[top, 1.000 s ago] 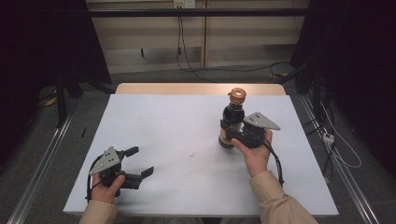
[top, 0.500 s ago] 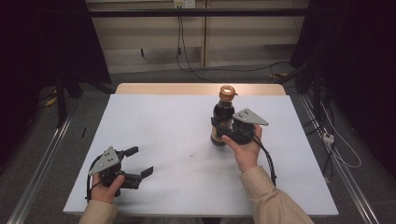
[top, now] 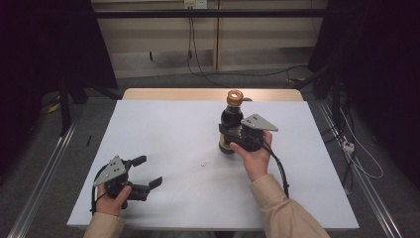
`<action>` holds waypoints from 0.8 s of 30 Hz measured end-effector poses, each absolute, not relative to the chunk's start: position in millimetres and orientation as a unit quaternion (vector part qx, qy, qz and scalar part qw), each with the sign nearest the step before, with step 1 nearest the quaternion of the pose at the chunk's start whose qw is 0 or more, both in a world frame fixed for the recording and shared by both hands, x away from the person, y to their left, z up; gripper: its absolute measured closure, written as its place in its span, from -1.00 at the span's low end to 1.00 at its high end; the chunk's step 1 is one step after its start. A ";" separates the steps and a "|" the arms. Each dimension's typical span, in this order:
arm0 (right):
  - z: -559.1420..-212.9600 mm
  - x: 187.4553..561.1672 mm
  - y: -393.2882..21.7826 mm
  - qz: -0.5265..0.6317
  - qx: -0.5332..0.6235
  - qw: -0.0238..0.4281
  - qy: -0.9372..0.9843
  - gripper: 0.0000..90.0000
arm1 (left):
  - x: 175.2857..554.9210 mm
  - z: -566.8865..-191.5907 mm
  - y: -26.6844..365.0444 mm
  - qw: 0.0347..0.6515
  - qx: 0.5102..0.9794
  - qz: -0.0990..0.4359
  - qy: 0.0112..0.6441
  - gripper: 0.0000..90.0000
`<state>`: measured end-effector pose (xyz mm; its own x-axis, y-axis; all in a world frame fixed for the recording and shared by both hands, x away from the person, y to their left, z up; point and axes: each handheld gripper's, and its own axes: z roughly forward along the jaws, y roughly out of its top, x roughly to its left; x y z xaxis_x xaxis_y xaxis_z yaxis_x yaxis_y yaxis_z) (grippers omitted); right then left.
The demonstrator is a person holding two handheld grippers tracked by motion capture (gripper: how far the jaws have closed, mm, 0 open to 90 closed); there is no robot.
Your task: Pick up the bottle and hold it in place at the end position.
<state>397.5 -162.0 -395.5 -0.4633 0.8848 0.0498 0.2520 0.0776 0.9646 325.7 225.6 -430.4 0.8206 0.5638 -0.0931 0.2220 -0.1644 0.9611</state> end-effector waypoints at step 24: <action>-395.9 412.5 -134.3 0.527 0.407 0.293 0.686 -0.32 | 325.7 -430.3 226.4 0.590 0.751 0.145 0.259 -0.90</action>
